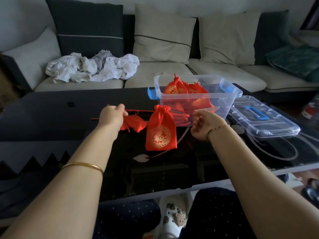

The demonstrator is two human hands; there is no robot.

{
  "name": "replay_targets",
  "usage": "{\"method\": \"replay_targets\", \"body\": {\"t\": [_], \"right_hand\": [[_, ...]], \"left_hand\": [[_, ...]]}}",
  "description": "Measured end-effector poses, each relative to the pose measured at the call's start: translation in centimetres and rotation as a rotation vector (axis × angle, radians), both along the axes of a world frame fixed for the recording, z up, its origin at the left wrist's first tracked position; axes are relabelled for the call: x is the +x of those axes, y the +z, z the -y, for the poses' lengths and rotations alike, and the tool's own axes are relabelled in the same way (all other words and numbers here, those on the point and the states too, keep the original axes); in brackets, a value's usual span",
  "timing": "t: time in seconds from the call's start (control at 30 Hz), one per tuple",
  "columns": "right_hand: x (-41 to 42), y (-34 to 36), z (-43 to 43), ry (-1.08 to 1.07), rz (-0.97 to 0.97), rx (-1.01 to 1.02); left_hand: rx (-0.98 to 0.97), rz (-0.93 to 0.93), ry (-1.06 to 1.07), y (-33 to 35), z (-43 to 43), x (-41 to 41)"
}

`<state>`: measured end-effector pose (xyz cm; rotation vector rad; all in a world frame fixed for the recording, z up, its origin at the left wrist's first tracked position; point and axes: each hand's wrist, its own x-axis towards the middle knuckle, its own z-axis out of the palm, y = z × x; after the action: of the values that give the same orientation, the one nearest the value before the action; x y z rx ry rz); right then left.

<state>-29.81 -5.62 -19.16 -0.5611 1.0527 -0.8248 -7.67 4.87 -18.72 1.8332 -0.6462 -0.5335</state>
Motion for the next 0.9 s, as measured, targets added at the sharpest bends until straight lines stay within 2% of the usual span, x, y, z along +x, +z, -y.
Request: {"method": "replay_targets", "body": {"t": [0.07, 0.1, 0.17, 0.23, 0.3, 0.37, 0.6, 0.7, 0.8, 0.9], "right_hand": [[-0.3, -0.2, 0.2, -0.106, 0.028, 0.064], [-0.4, -0.2, 0.1, -0.129, 0.035, 0.076], [-0.2, -0.2, 0.1, -0.149, 0.042, 0.062], [0.1, 0.0, 0.1, -0.147, -0.011, -0.019], [0.3, 0.6, -0.1, -0.164, -0.075, -0.177], [0.7, 1.4, -0.5, -0.173, -0.116, -0.379], [3.2, 4.9, -4.1, -0.068, -0.311, -1.009], [4.0, 5.4, -4.9, 0.006, -0.376, -1.122], [4.5, 5.5, -5.3, 0.067, -0.384, -1.202], [4.8, 5.4, -5.2, 0.091, -0.374, -1.18]], "left_hand": [[-0.069, -0.475, 0.048, 0.7, -0.2, -0.1], [-0.094, -0.602, 0.052, 0.8, -0.2, -0.1], [-0.172, -0.716, 0.038, 1.3, -0.2, -0.5], [-0.333, -0.77, -0.021, 2.1, -0.2, -1.2], [-0.479, -0.762, -0.162, 3.0, -0.4, -1.9], [-0.54, -0.715, -0.312, 3.8, -0.5, -2.7], [-0.441, -0.417, -0.571, 4.7, -0.3, -4.7], [-0.378, -0.277, -0.593, 4.6, -0.5, -5.3], [-0.348, -0.219, -0.598, 4.6, -0.5, -5.6], [-0.334, -0.181, -0.587, 4.5, -0.3, -5.6]]}}
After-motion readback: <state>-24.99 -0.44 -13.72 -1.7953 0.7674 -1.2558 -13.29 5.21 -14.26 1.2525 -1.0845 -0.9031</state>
